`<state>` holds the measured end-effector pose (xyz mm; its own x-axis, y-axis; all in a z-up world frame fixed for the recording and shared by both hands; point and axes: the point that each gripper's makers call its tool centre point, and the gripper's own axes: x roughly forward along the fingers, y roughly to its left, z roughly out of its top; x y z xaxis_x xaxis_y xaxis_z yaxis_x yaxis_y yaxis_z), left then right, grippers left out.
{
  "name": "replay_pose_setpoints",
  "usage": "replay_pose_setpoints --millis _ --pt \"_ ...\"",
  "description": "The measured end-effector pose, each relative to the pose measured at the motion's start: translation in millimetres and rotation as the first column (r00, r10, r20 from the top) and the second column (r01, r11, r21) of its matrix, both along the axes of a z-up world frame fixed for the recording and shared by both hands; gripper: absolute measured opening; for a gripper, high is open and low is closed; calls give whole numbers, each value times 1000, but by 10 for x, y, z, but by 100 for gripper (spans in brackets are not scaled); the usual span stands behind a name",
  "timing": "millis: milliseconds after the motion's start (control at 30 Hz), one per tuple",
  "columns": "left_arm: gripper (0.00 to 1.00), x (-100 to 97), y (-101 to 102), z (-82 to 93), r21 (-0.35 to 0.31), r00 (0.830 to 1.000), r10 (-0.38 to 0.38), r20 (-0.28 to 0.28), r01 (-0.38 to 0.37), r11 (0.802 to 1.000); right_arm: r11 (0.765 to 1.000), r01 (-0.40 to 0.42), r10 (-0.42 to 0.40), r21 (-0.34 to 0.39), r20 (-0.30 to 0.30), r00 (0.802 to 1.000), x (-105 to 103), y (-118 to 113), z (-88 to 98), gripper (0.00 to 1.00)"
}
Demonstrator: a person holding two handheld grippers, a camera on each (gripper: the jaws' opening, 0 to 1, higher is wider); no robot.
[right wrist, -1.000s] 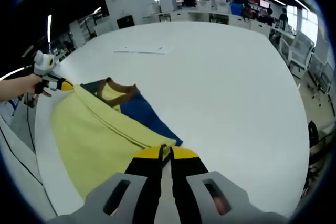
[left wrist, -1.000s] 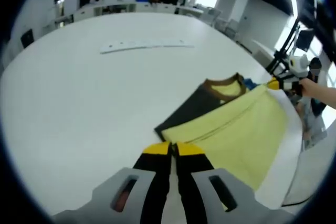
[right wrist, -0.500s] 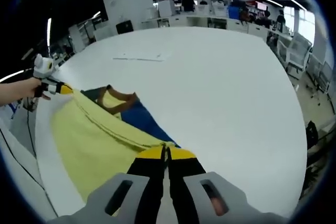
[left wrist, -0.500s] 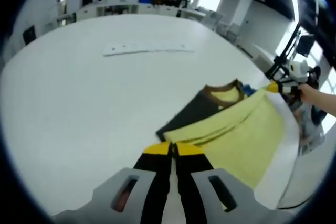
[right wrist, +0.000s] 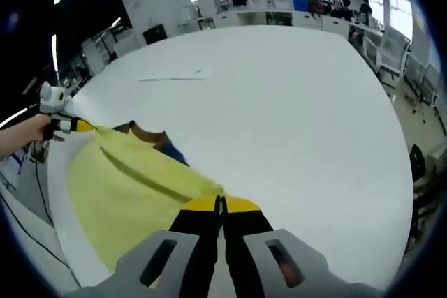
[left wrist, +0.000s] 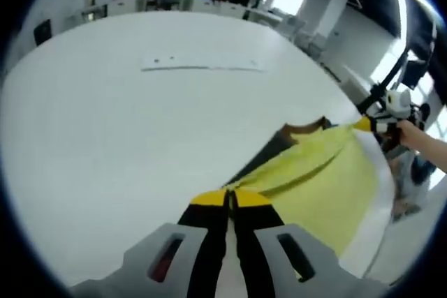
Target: Fold the garment on the visible template until the final outline fits inside the template.
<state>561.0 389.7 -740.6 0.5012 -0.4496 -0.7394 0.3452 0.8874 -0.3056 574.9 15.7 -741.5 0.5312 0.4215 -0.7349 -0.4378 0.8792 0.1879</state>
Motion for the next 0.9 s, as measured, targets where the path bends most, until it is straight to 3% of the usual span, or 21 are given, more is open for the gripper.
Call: replay_pose_setpoints --millis 400,600,733,900 --pt "0 97 -11 -141 -67 986 56 -154 -66 996 999 54 -55 -9 -114 992 86 -8 -160 2" --pt "0 114 -22 -179 -91 976 71 -204 -91 992 984 174 -162 43 -199 966 101 -33 -207 2" --pt "0 118 -44 -171 -95 973 67 -221 -90 991 976 218 -211 15 -191 959 177 -157 -236 1" --pt "0 137 -48 -175 -106 970 70 -234 -97 990 978 209 -202 14 -193 960 201 -177 -247 1"
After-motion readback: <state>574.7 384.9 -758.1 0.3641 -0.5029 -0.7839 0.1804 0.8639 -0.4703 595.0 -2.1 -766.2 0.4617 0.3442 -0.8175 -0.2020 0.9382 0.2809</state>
